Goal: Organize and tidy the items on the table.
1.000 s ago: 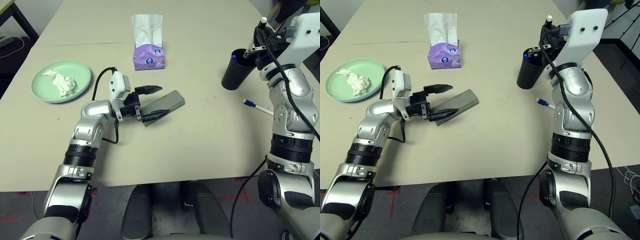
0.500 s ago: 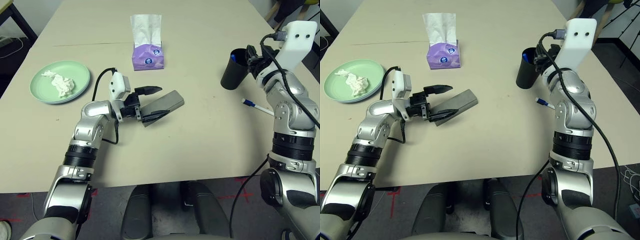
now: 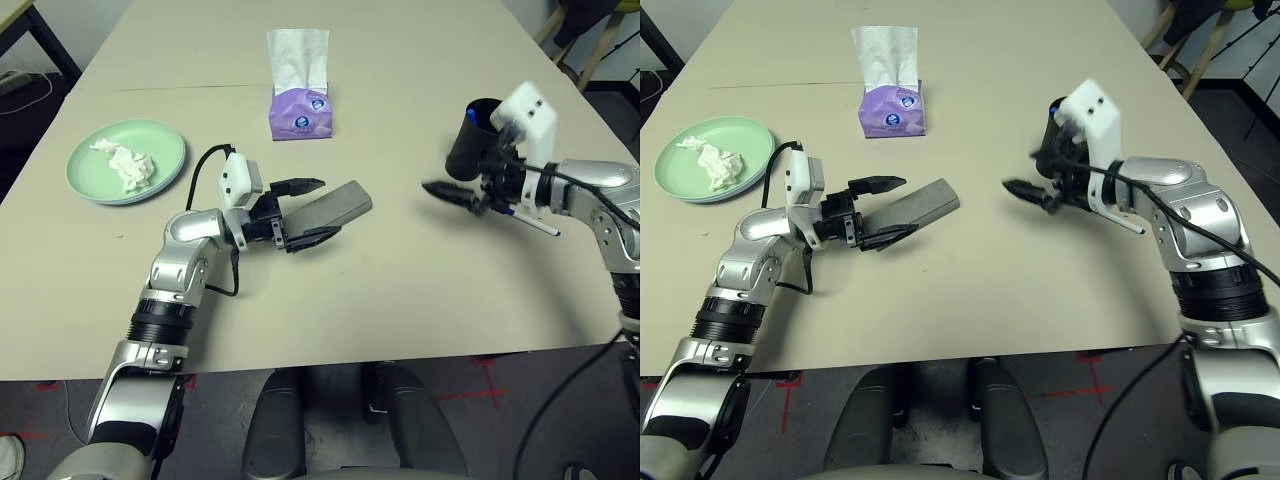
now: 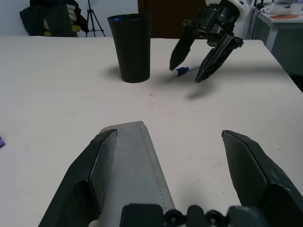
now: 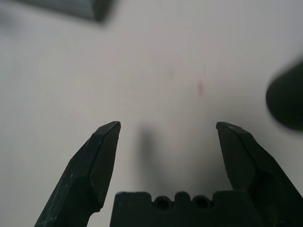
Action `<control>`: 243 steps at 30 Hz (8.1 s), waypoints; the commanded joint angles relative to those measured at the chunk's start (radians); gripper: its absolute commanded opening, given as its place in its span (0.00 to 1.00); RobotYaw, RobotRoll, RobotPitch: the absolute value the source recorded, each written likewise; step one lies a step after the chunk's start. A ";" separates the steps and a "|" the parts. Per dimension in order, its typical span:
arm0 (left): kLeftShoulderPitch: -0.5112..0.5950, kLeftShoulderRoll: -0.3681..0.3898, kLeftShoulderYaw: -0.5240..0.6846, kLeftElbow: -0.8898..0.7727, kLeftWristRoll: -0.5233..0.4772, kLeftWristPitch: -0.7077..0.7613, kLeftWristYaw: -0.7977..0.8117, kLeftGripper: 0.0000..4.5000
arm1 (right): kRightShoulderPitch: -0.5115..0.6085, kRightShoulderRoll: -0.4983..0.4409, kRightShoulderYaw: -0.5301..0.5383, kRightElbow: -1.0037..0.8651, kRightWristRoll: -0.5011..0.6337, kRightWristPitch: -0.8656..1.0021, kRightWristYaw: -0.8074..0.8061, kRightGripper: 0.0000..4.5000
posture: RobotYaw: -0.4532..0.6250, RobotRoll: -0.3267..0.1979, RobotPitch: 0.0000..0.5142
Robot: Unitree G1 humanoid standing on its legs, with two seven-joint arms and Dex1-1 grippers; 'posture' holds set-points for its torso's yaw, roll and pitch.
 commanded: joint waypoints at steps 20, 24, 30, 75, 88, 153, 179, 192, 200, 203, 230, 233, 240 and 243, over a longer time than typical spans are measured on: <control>0.047 0.006 -0.002 -0.066 -0.010 0.030 0.026 1.00 | -0.255 -0.075 0.250 0.418 -0.408 -0.327 0.368 0.99 | 0.51 0.62 0.45; 0.056 0.013 0.000 -0.080 -0.013 0.034 0.025 1.00 | -0.261 -0.061 0.234 0.439 -0.429 -0.333 0.390 0.99 | 0.51 0.62 0.48; 0.076 0.017 -0.003 -0.112 -0.015 0.044 0.030 1.00 | -0.313 -0.039 0.226 0.515 -0.461 -0.379 0.401 0.99 | 0.51 0.62 0.51; 0.080 0.056 0.002 -0.197 -0.011 0.056 0.094 1.00 | -0.316 -0.046 0.170 0.486 -0.548 -0.404 0.531 0.99 | 0.47 0.62 0.64; 0.053 0.044 -0.008 -0.164 -0.010 0.042 0.087 1.00 | -0.290 -0.070 0.154 0.416 -0.546 -0.370 0.538 0.99 | 0.45 0.62 0.62; -0.013 0.056 -0.002 0.005 0.019 -0.044 0.023 1.00 | -0.111 0.207 -0.446 -0.157 -0.047 -0.013 0.211 0.07 | 0.39 0.62 0.31; 0.009 0.058 0.020 0.020 0.021 -0.052 0.056 1.00 | -0.026 0.565 -0.569 0.057 -0.042 -0.608 -0.697 0.07 | 0.41 0.62 0.30; 0.025 0.054 0.029 0.029 0.035 -0.026 0.130 1.00 | -0.028 0.565 -0.535 0.140 -0.020 -0.639 -0.725 0.48 | 0.42 0.62 0.31; 0.000 0.035 0.046 0.040 0.046 -0.020 0.217 1.00 | 0.075 0.571 -0.559 0.065 0.059 -0.739 -0.651 0.99 | 0.44 0.62 0.28; 0.000 0.029 0.066 0.036 0.039 -0.011 0.249 1.00 | 0.176 0.585 -0.561 -0.031 0.108 -0.734 -0.627 0.99 | 0.44 0.62 0.27; 0.101 -0.012 0.424 0.140 0.190 -0.085 1.073 1.00 | 0.310 0.596 -0.539 0.214 0.054 -1.001 -0.645 0.99 | 0.48 0.62 0.25; 0.122 -0.011 0.442 0.142 0.157 -0.099 1.048 1.00 | 0.293 0.594 -0.544 0.243 0.057 -1.022 -0.634 0.99 | 0.49 0.62 0.25; 0.140 -0.005 0.469 0.159 0.121 -0.129 1.014 1.00 | 0.283 0.597 -0.549 0.270 0.055 -1.055 -0.645 0.99 | 0.49 0.62 0.24; 0.141 -0.002 0.469 0.165 0.110 -0.122 0.999 1.00 | 0.290 0.599 -0.553 0.261 0.057 -1.054 -0.658 0.99 | 0.49 0.62 0.25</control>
